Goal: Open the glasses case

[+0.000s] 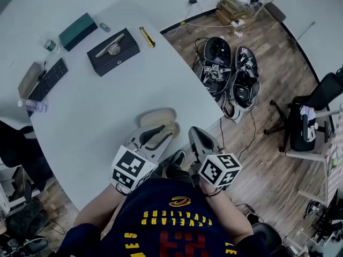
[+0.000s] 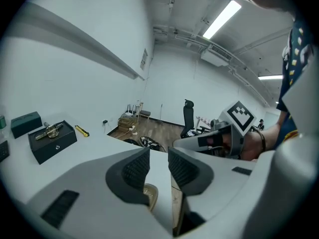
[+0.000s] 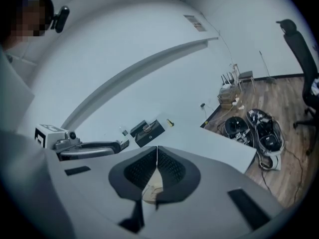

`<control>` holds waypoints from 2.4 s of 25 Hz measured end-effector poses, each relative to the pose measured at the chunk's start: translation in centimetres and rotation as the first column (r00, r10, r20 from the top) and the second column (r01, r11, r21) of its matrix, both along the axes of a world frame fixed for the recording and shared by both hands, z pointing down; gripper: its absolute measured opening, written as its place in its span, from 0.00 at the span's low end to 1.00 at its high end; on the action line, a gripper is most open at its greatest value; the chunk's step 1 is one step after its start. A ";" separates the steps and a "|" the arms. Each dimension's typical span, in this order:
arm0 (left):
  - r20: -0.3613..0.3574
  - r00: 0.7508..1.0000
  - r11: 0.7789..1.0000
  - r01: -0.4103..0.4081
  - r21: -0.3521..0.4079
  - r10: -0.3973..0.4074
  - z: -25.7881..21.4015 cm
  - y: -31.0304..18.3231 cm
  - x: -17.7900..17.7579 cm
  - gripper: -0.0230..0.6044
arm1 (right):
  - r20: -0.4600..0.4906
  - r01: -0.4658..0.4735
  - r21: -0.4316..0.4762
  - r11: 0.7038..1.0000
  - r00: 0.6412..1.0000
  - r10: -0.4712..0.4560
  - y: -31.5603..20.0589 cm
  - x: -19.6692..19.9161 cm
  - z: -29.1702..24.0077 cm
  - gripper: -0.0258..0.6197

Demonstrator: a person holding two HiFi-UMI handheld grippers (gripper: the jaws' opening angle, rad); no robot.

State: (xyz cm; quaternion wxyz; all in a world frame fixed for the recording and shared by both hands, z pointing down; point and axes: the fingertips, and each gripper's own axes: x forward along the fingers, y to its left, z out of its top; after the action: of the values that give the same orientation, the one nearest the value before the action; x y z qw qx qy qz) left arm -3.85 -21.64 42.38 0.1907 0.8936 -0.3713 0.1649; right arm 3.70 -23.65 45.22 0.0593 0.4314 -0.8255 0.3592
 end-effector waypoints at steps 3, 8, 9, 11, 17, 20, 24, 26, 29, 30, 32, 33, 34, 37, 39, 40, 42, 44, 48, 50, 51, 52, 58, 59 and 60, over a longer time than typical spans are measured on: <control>-0.047 0.999 1.000 0.010 0.019 -0.009 -2.0 0.3 0.4 0.24 | -0.070 0.043 0.107 0.993 0.997 -0.036 0.0 -0.5 -2.5 0.07; -0.110 0.994 0.997 0.016 0.074 -0.007 -5.7 0.7 1.2 0.23 | -0.179 0.124 0.320 0.939 0.981 -0.069 0.0 -1.1 -7.7 0.07; -0.120 0.993 0.996 0.021 0.084 -0.011 -6.3 0.7 1.3 0.23 | -0.196 0.138 0.359 0.923 0.978 -0.070 0.1 -1.2 -8.8 0.07; -0.135 0.991 0.994 0.034 0.101 -0.020 -7.2 0.7 1.4 0.22 | -0.224 0.161 0.426 0.890 0.972 -0.068 0.4 -1.3 -10.7 0.07; -0.166 0.985 0.997 0.048 0.060 -0.037 -6.4 0.9 2.3 0.22 | -0.248 0.192 0.514 0.836 0.966 -0.070 1.2 -1.9 -13.2 0.07; -0.162 0.986 0.997 0.041 0.059 -0.031 -6.3 0.9 2.3 0.22 | -0.250 0.201 0.515 0.833 0.965 -0.079 1.5 -2.0 -13.0 0.07; -0.165 0.986 0.998 0.045 0.051 -0.036 -6.1 1.0 2.1 0.22 | -0.250 0.204 0.519 0.830 0.965 -0.081 1.7 -2.1 -12.9 0.07; -0.166 0.986 0.998 0.042 0.044 -0.034 -6.0 1.1 2.3 0.22 | -0.252 0.207 0.525 0.825 0.964 -0.082 1.8 -2.1 -13.0 0.07; -0.165 0.986 0.999 0.039 0.035 -0.033 -5.7 1.3 2.3 0.22 | -0.257 0.211 0.532 0.820 0.963 -0.081 2.0 -2.2 -13.1 0.07; -0.166 0.986 0.999 0.040 0.032 -0.034 -5.6 1.3 2.3 0.22 | -0.259 0.212 0.535 0.818 0.963 -0.080 2.0 -2.3 -13.1 0.07; -0.166 0.985 0.999 0.039 0.027 -0.034 -5.4 1.5 2.2 0.22 | -0.261 0.214 0.537 0.816 0.962 -0.080 2.2 -2.4 -13.0 0.07; -0.166 0.986 0.999 0.038 0.024 -0.034 -5.3 1.6 2.2 0.22 | -0.261 0.213 0.537 0.816 0.962 -0.080 2.3 -2.4 -13.0 0.07; -0.165 0.986 0.999 0.037 0.021 -0.033 -5.2 1.6 2.2 0.22 | -0.259 0.212 0.537 0.816 0.963 -0.080 2.3 -2.5 -12.9 0.07; -0.165 0.986 0.999 0.031 0.012 -0.029 -5.0 1.9 2.3 0.22 | -0.253 0.207 0.537 0.818 0.964 -0.078 2.5 -2.4 -12.9 0.07; -0.164 0.986 1.000 0.027 0.007 -0.026 -4.9 2.1 2.4 0.22 | -0.249 0.205 0.535 0.820 0.965 -0.078 2.6 -2.5 -12.8 0.07; -0.163 0.986 1.000 0.026 0.005 -0.025 -4.8 2.2 2.4 0.22 | -0.249 0.205 0.534 0.820 0.965 -0.079 2.6 -2.5 -12.8 0.07; -0.163 0.986 1.000 0.024 0.002 -0.023 -4.7 2.3 2.4 0.22 | -0.251 0.208 0.533 0.820 0.965 -0.081 2.8 -2.6 -12.7 0.07; -0.163 0.986 1.000 0.023 0.001 -0.023 -4.6 2.3 2.3 0.22 | -0.252 0.211 0.537 0.817 0.964 -0.084 2.8 -2.8 -12.7 0.07; -0.164 0.986 1.000 0.021 -0.001 -0.021 -4.5 2.4 2.2 0.22 | -0.253 0.216 0.539 0.814 0.963 -0.088 3.0 -3.1 -12.7 0.07; -0.163 0.986 1.000 0.019 -0.003 -0.019 -4.5 2.5 2.2 0.22 | -0.253 0.215 0.537 0.816 0.964 -0.087 3.1 -3.0 -12.7 0.07; -0.163 0.987 1.000 0.018 -0.004 -0.019 -4.5 2.6 2.3 0.22 | -0.254 0.213 0.536 0.817 0.964 -0.085 3.1 -3.0 -12.7 0.07; -0.163 0.987 1.000 0.018 -0.004 -0.018 -4.5 2.6 2.2 0.22 | -0.255 0.212 0.534 0.819 0.963 -0.084 3.1 -3.0 -12.6 0.07; -0.163 0.986 1.000 0.017 -0.008 -0.018 -4.2 2.6 1.8 0.22 | -0.255 0.210 0.526 0.824 0.963 -0.083 3.2 -3.4 -12.2 0.07; -0.163 0.986 1.000 0.017 -0.008 -0.018 -4.1 2.7 1.7 0.22 | -0.255 0.210 0.526 0.824 0.963 -0.083 3.2 -3.5 -12.2 0.07; -0.163 0.986 1.000 0.016 -0.009 -0.017 -4.1 2.8 1.7 0.22 | -0.255 0.209 0.526 0.824 0.964 -0.082 3.3 -3.5 -12.2 0.07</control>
State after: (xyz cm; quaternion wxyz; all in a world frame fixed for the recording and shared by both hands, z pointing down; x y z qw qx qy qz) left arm -2.15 -18.88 38.31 0.2251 0.9002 -0.3614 0.0909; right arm 0.23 -20.35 33.06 0.0520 0.4027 -0.9124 0.0521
